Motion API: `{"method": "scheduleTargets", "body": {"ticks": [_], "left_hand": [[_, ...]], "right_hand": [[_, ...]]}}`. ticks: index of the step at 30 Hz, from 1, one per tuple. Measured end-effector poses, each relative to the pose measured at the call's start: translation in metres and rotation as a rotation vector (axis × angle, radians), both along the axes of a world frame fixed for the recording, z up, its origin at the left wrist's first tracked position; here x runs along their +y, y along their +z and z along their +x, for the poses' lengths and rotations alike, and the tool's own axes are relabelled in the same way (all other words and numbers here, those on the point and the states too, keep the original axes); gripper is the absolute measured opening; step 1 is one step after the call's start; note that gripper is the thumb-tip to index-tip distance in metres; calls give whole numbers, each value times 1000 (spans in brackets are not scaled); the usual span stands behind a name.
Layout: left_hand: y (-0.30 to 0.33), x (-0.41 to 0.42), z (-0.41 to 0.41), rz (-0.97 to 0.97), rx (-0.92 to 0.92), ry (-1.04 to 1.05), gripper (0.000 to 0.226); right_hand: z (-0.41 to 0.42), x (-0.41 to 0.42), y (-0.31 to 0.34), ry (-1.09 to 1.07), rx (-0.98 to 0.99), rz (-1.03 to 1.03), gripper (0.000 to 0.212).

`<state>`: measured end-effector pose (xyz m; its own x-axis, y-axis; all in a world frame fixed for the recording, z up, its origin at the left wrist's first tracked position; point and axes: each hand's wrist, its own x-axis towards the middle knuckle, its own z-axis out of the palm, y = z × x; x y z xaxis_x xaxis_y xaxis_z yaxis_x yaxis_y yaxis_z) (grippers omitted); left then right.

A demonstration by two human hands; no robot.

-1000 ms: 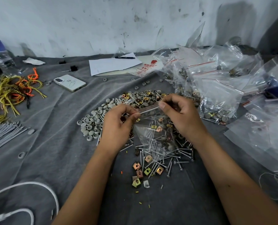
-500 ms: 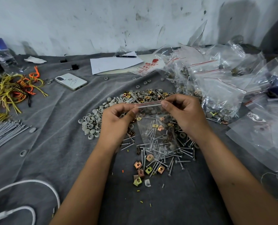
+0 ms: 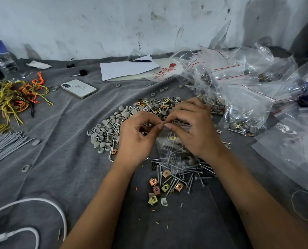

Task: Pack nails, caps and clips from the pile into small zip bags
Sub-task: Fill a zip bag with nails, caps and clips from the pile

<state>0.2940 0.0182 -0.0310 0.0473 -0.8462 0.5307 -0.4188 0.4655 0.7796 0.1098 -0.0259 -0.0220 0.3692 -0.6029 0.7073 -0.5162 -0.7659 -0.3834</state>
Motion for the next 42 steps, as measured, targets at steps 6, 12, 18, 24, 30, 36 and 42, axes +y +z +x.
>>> {"method": "scheduleTargets", "body": {"ticks": [6,12,18,24,30,36,42], "left_hand": [[-1,0,-2,-13,4,27,7],[1,1,0,-5,-38,18,9],[0,1,-3,41,23,8,4],[-1,-1,-3,56,39,-52,7],[-1,0,-2,58,60,-2,6],[-1,-2,0,94,30,-15,4],[-1,-2,-3,73,42,-49,12]], "right_hand": [[1,1,-1,19,5,23,9],[2,1,0,59,6,55,8],[1,1,1,69,5,101,6],[1,1,1,78,5,128,8],[-3,0,2,30,16,160,7],[3,3,0,71,35,182,6],[1,1,1,79,30,186,7]]}}
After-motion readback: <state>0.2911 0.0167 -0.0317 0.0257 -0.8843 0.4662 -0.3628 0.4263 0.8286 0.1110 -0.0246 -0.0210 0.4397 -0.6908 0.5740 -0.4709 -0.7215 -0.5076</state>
